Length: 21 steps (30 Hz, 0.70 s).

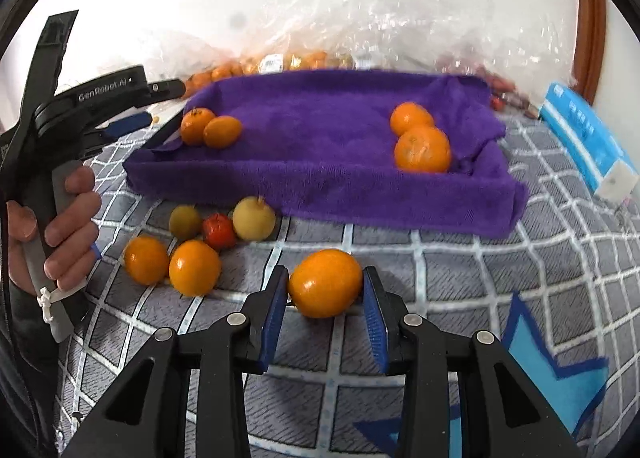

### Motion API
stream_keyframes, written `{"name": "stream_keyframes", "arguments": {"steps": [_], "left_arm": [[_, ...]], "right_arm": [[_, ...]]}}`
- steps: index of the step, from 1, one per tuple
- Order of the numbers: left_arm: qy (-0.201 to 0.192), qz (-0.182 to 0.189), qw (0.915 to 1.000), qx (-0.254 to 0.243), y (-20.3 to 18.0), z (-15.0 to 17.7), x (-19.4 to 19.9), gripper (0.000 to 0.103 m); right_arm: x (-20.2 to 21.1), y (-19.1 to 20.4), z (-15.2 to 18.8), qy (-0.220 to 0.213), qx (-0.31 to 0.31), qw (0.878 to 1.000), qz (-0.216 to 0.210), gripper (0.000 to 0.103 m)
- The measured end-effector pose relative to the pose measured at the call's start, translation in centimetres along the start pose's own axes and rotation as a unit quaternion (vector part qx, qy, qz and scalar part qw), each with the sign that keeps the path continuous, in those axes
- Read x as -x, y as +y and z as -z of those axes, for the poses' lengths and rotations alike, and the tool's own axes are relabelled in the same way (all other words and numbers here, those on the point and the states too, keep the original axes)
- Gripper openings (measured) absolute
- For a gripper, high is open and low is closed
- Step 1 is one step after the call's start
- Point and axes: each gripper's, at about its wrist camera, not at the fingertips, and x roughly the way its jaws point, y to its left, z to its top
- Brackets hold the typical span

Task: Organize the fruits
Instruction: 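Move the left tool to the fruit row and grasp a large orange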

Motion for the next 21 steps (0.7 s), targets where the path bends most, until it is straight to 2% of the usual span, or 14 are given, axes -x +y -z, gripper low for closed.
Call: {"name": "stream_keyframes", "arguments": {"steps": [2,5,8,12,16,21], "left_arm": [[0.001,0.002,1.0,-0.001,-0.1,0.0,0.0,0.064],[0.004,0.005,1.0,-0.003,-0.2,0.1,-0.1,0.064],[0.004,0.005,0.9999,-0.009,-0.6,0.2,0.0,0.064],[-0.002,0.007,0.9998,-0.018,-1.0,0.2,0.5,0.064],[-0.011,0.003,0.9995,-0.03,-1.4,0.2,0.9,0.064],[0.007,0.024,0.9995,-0.017,-1.7,-0.2,1.3,0.064]], "right_arm": [[0.2,-0.5,-0.3,-0.013,-0.007,1.0,0.006,0.035],[0.1,-1.6,-0.3,-0.013,-0.033,0.999,-0.016,0.035],[-0.1,-1.5,-0.4,-0.01,-0.031,0.999,-0.01,0.035],[-1.7,-0.9,-0.6,0.031,-0.022,0.999,0.006,0.034],[-1.2,-1.0,-0.5,0.015,-0.028,0.999,-0.002,0.034],[0.2,-3.0,-0.2,-0.019,-0.083,0.996,-0.015,0.034]]}}
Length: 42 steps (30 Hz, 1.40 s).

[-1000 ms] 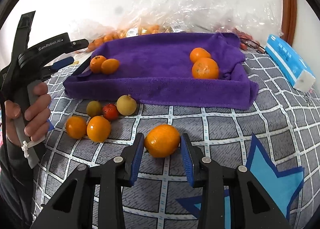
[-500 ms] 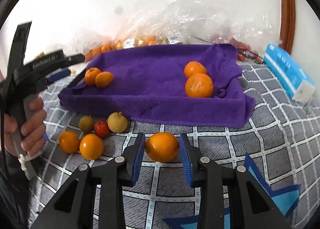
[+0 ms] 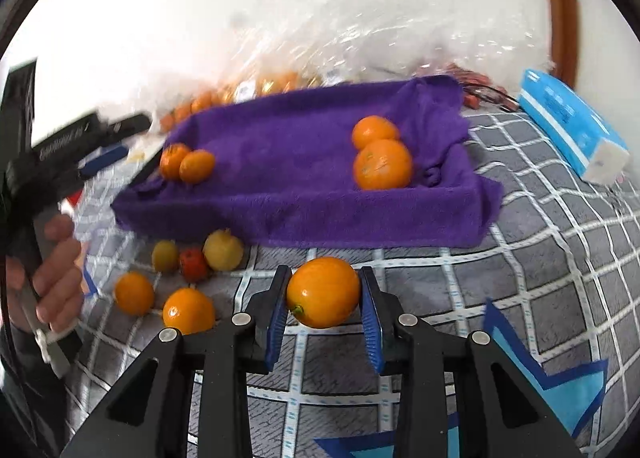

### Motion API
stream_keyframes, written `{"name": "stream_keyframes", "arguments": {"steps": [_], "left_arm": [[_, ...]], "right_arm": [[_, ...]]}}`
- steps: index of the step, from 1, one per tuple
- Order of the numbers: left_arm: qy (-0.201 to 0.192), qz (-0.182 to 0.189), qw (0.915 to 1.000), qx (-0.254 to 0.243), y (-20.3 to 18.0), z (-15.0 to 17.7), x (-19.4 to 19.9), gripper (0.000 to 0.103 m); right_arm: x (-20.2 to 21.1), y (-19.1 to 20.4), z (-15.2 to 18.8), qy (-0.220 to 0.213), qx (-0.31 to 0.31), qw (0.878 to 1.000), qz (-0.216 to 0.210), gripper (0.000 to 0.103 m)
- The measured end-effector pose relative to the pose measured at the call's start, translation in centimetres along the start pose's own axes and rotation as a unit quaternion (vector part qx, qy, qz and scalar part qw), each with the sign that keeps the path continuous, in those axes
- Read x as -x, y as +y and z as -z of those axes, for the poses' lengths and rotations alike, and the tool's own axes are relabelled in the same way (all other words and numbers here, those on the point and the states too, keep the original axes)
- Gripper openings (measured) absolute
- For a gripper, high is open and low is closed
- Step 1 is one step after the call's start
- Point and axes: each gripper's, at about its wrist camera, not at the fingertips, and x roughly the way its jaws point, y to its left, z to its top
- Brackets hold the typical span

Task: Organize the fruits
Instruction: 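Move the left tool to the fruit row and grasp a large orange, then lift and carry both held oranges over the purple towel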

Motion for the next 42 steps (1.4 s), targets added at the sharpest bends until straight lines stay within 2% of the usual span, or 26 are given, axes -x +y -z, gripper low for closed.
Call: {"name": "stream_keyframes", "arguments": {"steps": [4,9,13,17,19,20,22,23,28,36,42], "left_arm": [[0.013,0.03,0.9995,0.001,-0.6,0.5,1.2,0.064],[0.049,0.016,0.9973,-0.052,-1.4,3.4,3.0,0.064],[0.097,0.062,0.9906,-0.073,-1.6,6.1,3.8,0.063],[0.119,0.049,0.9872,-0.093,-2.3,7.9,3.3,0.063],[0.13,0.06,0.9861,-0.084,-2.1,8.1,2.8,0.052],[0.138,0.061,0.9851,-0.082,-2.0,8.3,2.6,0.051],[0.151,0.056,0.9827,-0.092,-2.2,8.6,2.2,0.034],[0.16,0.052,0.9808,-0.099,-2.2,8.9,1.9,0.035],[0.158,0.048,0.9789,-0.121,-3.0,9.2,2.0,0.034],[0.165,0.069,0.9788,-0.099,-2.3,9.0,1.7,0.034],[0.161,0.061,0.9793,-0.106,-2.7,9.1,1.9,0.034]], "right_arm": [[0.4,-0.2,0.0,-0.008,-0.009,1.0,0.006,0.034],[0.4,0.1,-0.1,-0.007,-0.003,1.0,0.009,0.034],[0.3,-0.1,-0.1,-0.004,-0.006,1.0,0.008,0.034],[0.1,0.0,-0.2,-0.001,-0.002,1.0,0.007,0.034],[0.1,0.0,-0.1,-0.002,-0.001,1.0,0.007,0.034],[0.1,0.0,-0.1,-0.002,-0.002,1.0,0.006,0.034],[0.1,-0.1,-0.1,-0.002,-0.005,1.0,0.005,0.034],[0.0,-0.2,-0.1,-0.001,-0.007,1.0,0.004,0.034],[0.0,-0.2,-0.1,0.0,-0.007,1.0,0.001,0.034],[0.0,0.3,0.0,-0.001,0.009,1.0,-0.004,0.034],[0.1,0.3,0.0,-0.003,0.01,1.0,-0.008,0.034]]}}
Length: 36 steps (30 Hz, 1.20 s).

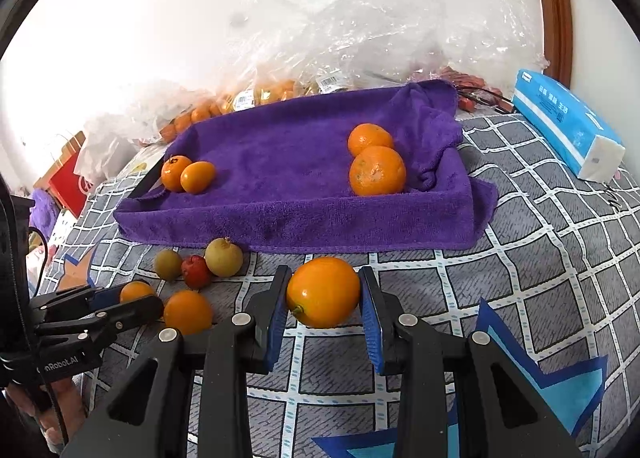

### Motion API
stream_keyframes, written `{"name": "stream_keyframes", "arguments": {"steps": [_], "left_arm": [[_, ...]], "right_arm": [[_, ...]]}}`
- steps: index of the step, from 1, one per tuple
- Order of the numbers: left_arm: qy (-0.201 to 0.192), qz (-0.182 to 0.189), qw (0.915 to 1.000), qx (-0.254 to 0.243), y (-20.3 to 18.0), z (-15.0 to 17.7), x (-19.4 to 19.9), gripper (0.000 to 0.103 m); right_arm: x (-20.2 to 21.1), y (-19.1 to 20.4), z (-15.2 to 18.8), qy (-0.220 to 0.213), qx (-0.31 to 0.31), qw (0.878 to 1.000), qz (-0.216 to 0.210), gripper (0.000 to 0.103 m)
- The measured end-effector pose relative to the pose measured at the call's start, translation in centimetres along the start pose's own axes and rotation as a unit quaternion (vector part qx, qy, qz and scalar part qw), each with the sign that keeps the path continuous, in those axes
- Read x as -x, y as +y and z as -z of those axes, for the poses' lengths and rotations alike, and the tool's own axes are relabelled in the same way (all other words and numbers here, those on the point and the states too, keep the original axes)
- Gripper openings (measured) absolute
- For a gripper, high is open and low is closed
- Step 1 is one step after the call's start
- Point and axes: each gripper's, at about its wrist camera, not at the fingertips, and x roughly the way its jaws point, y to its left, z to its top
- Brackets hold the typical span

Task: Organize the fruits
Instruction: 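Lift and carry both held oranges over the purple towel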

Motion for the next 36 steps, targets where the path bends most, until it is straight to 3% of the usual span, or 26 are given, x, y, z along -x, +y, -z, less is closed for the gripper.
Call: {"name": "stream_keyframes", "arguments": {"steps": [16,36], "left_arm": [[-0.106,-0.039,0.9932,0.026,0.4,0.3,3.7,0.034],[-0.154,-0.099,0.9804,0.074,2.6,0.2,4.9,0.034]], "right_arm": [[0.7,0.3,0.2,-0.016,0.007,1.0,0.003,0.034],[1.4,0.8,0.2,-0.036,0.022,0.999,-0.012,0.034]]}}
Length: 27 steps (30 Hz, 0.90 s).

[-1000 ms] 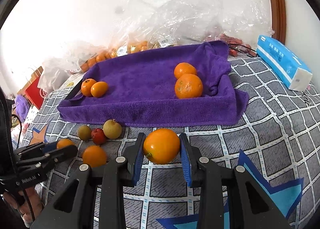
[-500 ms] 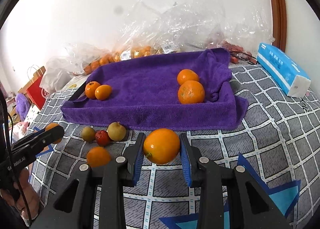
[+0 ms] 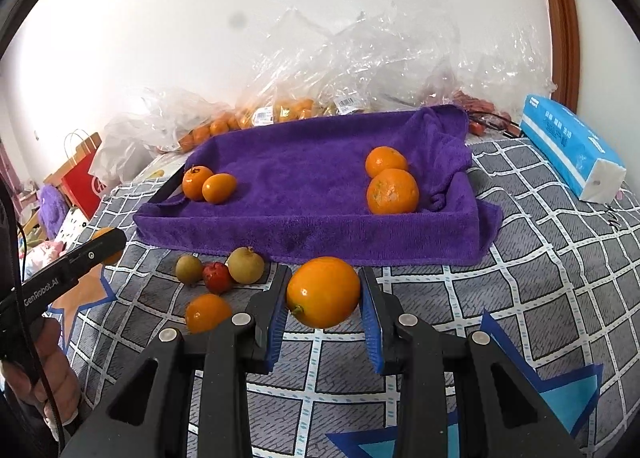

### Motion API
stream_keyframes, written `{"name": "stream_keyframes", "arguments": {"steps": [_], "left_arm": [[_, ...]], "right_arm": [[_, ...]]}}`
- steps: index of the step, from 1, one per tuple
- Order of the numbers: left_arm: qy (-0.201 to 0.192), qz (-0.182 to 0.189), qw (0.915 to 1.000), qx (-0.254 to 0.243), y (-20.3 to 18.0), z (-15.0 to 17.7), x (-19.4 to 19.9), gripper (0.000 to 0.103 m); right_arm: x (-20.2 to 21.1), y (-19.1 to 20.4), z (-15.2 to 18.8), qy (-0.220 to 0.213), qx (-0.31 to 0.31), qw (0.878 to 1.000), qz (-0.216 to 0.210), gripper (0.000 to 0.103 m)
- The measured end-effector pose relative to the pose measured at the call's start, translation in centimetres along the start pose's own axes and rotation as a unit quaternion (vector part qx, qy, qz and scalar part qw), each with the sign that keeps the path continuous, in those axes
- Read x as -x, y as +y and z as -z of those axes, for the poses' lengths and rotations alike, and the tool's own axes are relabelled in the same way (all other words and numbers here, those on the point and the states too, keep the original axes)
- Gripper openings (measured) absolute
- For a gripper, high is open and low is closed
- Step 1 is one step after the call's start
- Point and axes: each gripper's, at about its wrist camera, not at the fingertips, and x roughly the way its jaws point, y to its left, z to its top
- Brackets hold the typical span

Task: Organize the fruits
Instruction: 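Lift and carry both held oranges over the purple towel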

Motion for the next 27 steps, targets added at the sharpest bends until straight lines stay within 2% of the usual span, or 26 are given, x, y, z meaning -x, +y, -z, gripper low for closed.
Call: {"name": "stream_keyframes", "arguments": {"steps": [27], "left_arm": [[-0.031,-0.034,0.9985,0.029,1.5,-0.1,1.2,0.034]], "right_arm": [[1.8,0.1,0.3,-0.033,-0.005,0.999,0.003,0.034]]}}
